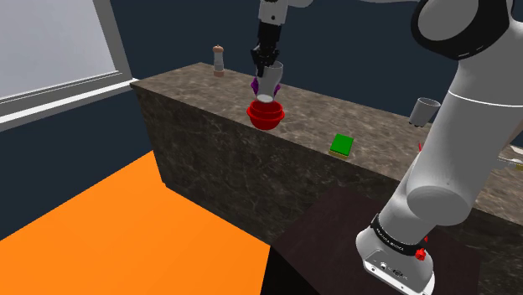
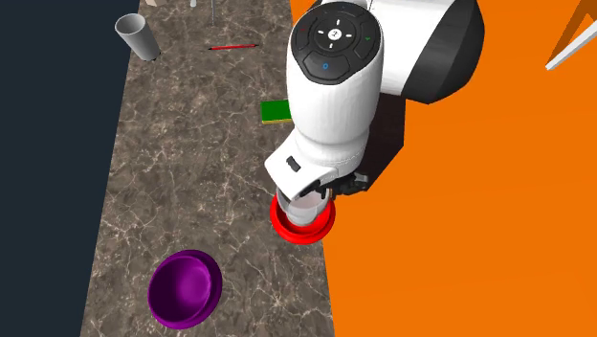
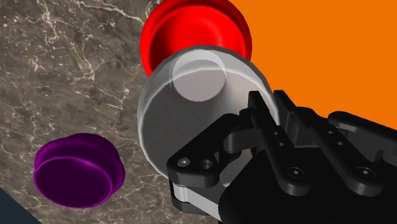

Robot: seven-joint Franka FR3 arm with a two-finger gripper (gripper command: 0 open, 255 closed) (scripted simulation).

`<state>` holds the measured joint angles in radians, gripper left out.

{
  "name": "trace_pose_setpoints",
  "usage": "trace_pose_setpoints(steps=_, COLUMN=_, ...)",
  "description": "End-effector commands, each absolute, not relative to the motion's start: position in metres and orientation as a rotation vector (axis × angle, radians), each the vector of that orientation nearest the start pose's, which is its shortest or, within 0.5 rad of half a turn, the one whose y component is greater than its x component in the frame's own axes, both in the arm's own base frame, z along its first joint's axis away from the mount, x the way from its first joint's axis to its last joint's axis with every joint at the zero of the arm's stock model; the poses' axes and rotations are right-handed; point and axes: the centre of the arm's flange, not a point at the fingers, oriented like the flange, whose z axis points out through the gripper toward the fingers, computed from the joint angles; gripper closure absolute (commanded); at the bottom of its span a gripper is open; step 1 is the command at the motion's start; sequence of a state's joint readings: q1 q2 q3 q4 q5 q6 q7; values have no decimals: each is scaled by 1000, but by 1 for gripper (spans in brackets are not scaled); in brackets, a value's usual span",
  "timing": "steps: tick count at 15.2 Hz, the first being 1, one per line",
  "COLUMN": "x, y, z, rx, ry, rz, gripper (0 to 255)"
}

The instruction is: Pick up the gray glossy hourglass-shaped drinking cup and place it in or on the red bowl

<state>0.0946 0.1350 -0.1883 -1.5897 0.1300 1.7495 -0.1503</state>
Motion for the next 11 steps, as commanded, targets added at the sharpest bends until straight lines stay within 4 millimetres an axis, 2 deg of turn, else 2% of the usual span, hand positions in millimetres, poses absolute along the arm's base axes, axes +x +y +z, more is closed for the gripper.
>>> trace_pose_setpoints(steps=1, x=606, y=-38, z=543, rx=-3042, ry=-57, rz=-62, gripper=255)
trace_pose_setpoints(steps=4, x=606, y=-38, z=530, rx=-3042, ry=-57, rz=-62, gripper=255)
trace_pose_setpoints(steps=11, x=606, y=-38, z=530, rx=-3042, ry=-57, rz=-62, gripper=255)
